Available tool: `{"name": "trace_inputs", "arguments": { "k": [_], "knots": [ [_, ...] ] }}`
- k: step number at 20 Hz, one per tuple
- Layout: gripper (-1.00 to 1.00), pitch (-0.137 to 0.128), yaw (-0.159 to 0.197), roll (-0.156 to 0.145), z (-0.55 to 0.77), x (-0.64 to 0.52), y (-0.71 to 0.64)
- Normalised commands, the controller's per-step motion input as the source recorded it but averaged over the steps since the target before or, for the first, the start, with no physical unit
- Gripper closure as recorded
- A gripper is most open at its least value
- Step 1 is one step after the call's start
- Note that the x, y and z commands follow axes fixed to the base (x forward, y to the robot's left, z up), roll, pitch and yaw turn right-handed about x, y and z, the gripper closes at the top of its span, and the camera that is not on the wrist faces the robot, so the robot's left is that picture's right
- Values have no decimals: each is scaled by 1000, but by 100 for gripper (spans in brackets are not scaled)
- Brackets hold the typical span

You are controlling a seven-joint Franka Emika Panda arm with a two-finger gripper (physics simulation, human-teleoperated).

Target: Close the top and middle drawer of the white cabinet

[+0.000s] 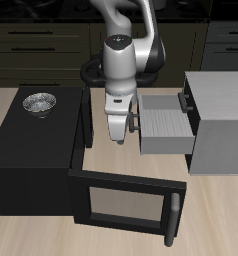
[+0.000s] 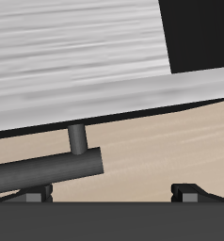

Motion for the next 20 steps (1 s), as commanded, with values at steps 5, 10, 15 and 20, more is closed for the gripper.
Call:
{"name": "trace_inputs", "arguments": {
  "k": [5,10,15,20],
  "knots": [
    [-100,-6,4,27,-28,35,200],
    [-100,-4,0,34,-3,-5,210],
    [-100,-11,-13,41,39,-18,233],
    [-100,-4,-7,28,-8,5,204]
  ]
}}
